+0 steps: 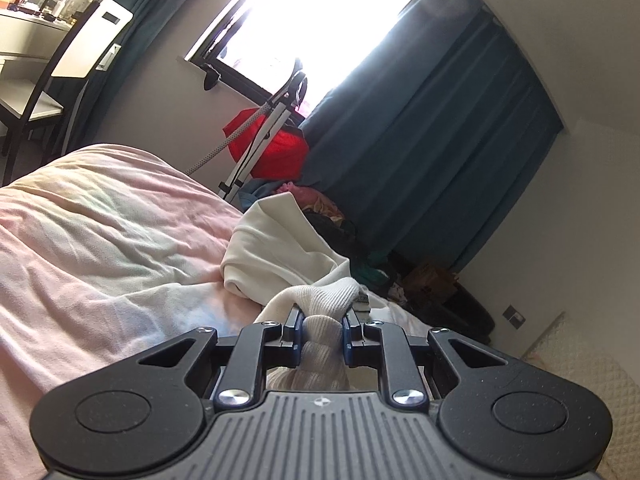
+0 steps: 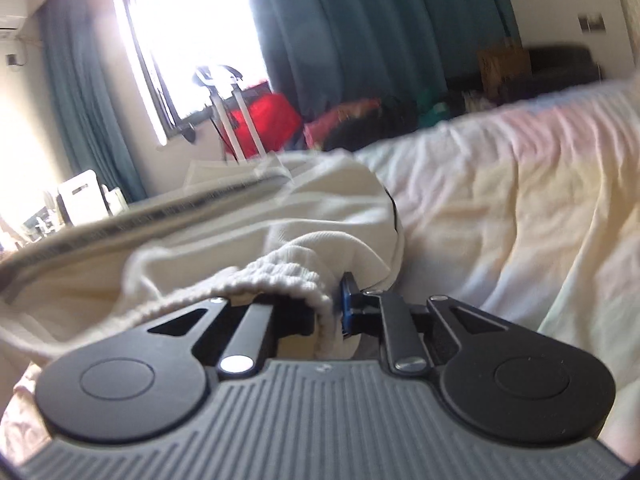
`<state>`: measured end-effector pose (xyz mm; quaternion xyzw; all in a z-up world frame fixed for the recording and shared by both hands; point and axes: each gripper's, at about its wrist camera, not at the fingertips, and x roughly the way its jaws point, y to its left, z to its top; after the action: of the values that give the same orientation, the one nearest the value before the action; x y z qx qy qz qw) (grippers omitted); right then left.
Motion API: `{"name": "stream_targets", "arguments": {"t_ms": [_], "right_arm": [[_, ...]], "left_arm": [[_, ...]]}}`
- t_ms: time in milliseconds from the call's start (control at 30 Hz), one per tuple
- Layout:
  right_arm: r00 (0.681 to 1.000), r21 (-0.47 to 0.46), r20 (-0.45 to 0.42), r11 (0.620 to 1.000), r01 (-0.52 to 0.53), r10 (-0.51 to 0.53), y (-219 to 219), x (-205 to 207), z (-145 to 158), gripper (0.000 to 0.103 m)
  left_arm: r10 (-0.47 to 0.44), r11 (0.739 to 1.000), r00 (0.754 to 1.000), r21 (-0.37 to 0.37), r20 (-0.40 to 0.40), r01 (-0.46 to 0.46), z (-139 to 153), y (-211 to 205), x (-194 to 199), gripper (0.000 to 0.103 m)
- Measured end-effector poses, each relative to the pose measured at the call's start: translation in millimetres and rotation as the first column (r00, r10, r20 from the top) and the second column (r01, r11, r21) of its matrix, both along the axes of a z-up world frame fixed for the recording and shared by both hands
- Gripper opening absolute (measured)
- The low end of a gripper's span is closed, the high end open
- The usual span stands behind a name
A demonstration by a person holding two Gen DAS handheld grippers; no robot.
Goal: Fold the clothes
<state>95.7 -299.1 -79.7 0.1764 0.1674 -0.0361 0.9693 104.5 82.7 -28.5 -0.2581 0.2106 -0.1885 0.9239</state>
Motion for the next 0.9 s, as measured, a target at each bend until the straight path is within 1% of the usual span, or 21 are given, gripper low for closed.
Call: {"name": "stream_targets", "arguments": {"t_ms": [100, 167, 200, 267, 300, 367, 400, 467, 500, 533, 567, 633, 667, 700, 733, 767, 800, 833, 867, 900], "right_arm": [[0.996, -0.105, 0.089, 0.995, -0.004, 0.013, 9.2, -25.5, 28.7, 0.015], [0.994, -0.166, 0.106, 0.986, -0.015, 0.033, 13.6, -37.4, 37.3, 0.015], [0.994, -0.189, 0.101, 0.982, -0.019, 0.039, 14.2, -38.7, 36.6, 0.015], [0.998, -0.186, 0.061, 0.982, -0.019, 0.031, 11.8, -34.1, 29.4, 0.015], [0.999, -0.163, 0.037, 0.986, -0.018, 0.024, 8.8, -31.5, 25.4, 0.015], [1.000, -0.125, 0.009, 0.992, -0.015, 0.016, 3.5, -28.6, 21.7, 0.015], [1.000, -0.107, -0.004, 0.994, -0.014, 0.013, 0.9, -27.1, 19.9, 0.016], [1.000, -0.110, -0.001, 0.994, -0.012, 0.012, 0.9, -29.8, 20.0, 0.015], [1.000, -0.111, 0.002, 0.994, -0.014, 0.014, 0.9, -31.4, 20.9, 0.016], [1.000, -0.112, 0.005, 0.994, -0.016, 0.017, 1.0, -33.0, 21.8, 0.016], [1.000, -0.114, 0.007, 0.993, -0.018, 0.019, 2.0, -35.1, 21.8, 0.016], [1.000, -0.115, 0.012, 0.993, -0.020, 0.021, 2.4, -36.1, 22.1, 0.016], [1.000, -0.112, 0.014, 0.993, -0.021, 0.022, 2.2, -36.1, 22.2, 0.016], [1.000, -0.109, 0.017, 0.994, -0.022, 0.024, 1.9, -36.1, 22.2, 0.016], [1.000, -0.104, 0.017, 0.994, -0.022, 0.024, 1.6, -36.4, 22.3, 0.016], [1.000, -0.098, 0.017, 0.995, -0.022, 0.024, 0.9, -35.8, 22.1, 0.016], [1.000, -0.090, 0.015, 0.996, -0.022, 0.023, 0.1, -34.9, 21.7, 0.016], [1.000, -0.078, 0.013, 0.997, -0.023, 0.024, -0.6, -34.5, 21.7, 0.016], [1.000, -0.069, 0.013, 0.997, -0.022, 0.023, -1.3, -34.0, 21.7, 0.016], [1.000, -0.060, 0.012, 0.998, -0.021, 0.022, -2.1, -33.5, 21.8, 0.016]], "left_arm": [[-0.040, 0.994, 0.998, 0.099, -0.054, 0.045, -3.8, -9.2, 0.9, 0.019], [-0.080, 0.986, 0.993, 0.140, -0.084, 0.092, -6.1, -14.9, -2.2, 0.020], [-0.105, 0.977, 0.990, 0.176, -0.095, 0.121, -8.2, -19.4, -4.5, 0.020], [-0.145, 0.950, 0.982, 0.261, -0.119, 0.172, -13.4, -29.9, -10.0, 0.020], [-0.154, 0.934, 0.979, 0.304, -0.133, 0.188, -16.5, -35.1, -12.8, 0.020], [-0.168, 0.895, 0.972, 0.388, -0.163, 0.220, -22.5, -45.5, -18.3, 0.021], [-0.180, 0.871, 0.967, 0.428, -0.182, 0.243, -25.0, -49.9, -21.8, 0.022], [-0.194, 0.832, 0.957, 0.480, -0.216, 0.278, -29.0, -54.1, -28.8, 0.026], [-0.198, 0.816, 0.954, 0.501, -0.226, 0.288, -29.9, -55.0, -32.6, 0.029], [-0.200, 0.801, 0.952, 0.520, -0.233, 0.296, -30.1, -55.5, -36.4, 0.030], [-0.201, 0.790, 0.953, 0.537, -0.228, 0.295, -28.9, -55.7, -41.0, 0.031], [-0.208, 0.772, 0.959, 0.570, -0.191, 0.282, -21.3, -54.1, -53.4, 0.032], [-0.210, 0.766, 0.963, 0.584, -0.167, 0.269, -16.8, -53.3, -60.1, 0.035], [-0.206, 0.761, 0.969, 0.599, -0.139, 0.248, -12.1, -52.6, -67.4, 0.041], [-0.204, 0.759, 0.973, 0.610, -0.111, 0.229, -7.9, -51.5, -74.9, 0.045], [-0.208, 0.755, 0.975, 0.620, -0.082, 0.213, -4.9, -50.7, -82.4, 0.052], [-0.225, 0.739, 0.973, 0.642, -0.051, 0.204, -3.5, -52.0, -90.6, 0.060], [-0.255, 0.711, 0.967, 0.673, -0.026, 0.206, -3.5, -55.8, -98.7, 0.065], [-0.299, 0.675, 0.954, 0.703, -0.016, 0.224, -5.2, -60.9, -105.4, 0.072], [-0.347, 0.636, 0.938, 0.730, -0.021, 0.251, -9.4, -67.8, -110.0, 0.078]]}}
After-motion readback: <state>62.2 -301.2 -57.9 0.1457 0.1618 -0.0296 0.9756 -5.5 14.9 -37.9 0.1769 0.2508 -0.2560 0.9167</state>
